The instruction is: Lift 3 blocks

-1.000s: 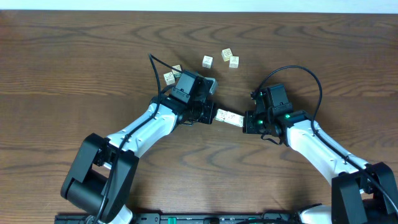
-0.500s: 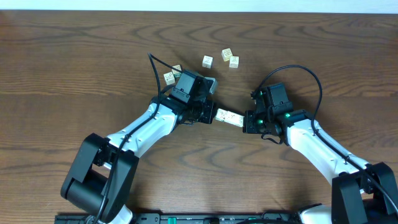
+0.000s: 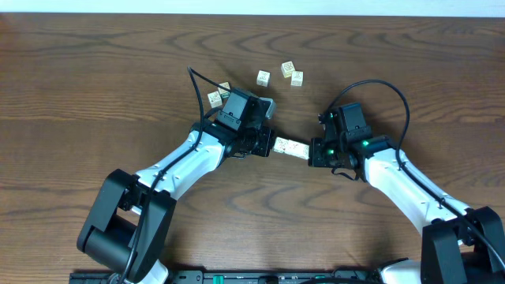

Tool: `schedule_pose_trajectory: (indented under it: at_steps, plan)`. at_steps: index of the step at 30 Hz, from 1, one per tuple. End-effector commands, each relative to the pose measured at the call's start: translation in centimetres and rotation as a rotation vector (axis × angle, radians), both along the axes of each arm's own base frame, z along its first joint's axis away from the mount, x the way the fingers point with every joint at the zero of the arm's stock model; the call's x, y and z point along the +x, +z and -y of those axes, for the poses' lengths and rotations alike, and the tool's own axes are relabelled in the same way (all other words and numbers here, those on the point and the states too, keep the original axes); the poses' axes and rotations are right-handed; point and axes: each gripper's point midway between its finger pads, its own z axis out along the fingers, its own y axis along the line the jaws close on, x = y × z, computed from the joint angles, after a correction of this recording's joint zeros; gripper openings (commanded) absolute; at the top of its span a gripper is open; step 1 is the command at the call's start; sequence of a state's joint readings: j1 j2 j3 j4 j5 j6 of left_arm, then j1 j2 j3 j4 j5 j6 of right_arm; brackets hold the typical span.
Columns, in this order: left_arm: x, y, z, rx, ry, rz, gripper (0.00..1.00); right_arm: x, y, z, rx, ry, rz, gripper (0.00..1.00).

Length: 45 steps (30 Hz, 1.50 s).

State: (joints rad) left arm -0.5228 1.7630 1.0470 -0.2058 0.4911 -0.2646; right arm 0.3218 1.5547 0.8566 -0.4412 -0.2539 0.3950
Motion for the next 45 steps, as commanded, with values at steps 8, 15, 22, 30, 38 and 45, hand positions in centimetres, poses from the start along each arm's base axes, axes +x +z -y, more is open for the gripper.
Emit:
schedule_pose_trajectory:
  at_steps: [8, 15, 22, 30, 38, 45]
  plan:
    - [-1.8, 4.2, 4.2, -0.173, -0.145, 0.002, 0.07, 0.0, 4.5, -5.7, 0.228, 0.136, 0.031, 0.01]
    - [-1.6, 4.3, 4.3, -0.179, -0.146, 0.011, 0.07, 0.0, 4.5, -5.7, 0.228, 0.137, 0.031, 0.01]
    - [-1.6, 4.4, 4.4, -0.180, -0.147, 0.014, 0.07, 0.0, 4.5, -5.8, 0.229, 0.137, 0.031, 0.01]
    - [-1.3, 5.3, 4.5, -0.190, -0.148, 0.033, 0.07, 0.1, 4.7, -5.9, 0.235, 0.140, 0.032, 0.01]
    - [-1.3, 5.5, 4.5, -0.193, -0.149, 0.038, 0.07, 0.3, 5.4, -6.0, 0.236, 0.140, 0.035, 0.01]
    - [-1.3, 6.4, 4.5, -0.203, -0.150, 0.057, 0.07, 0.5, 5.8, -6.1, 0.238, 0.141, 0.041, 0.01]
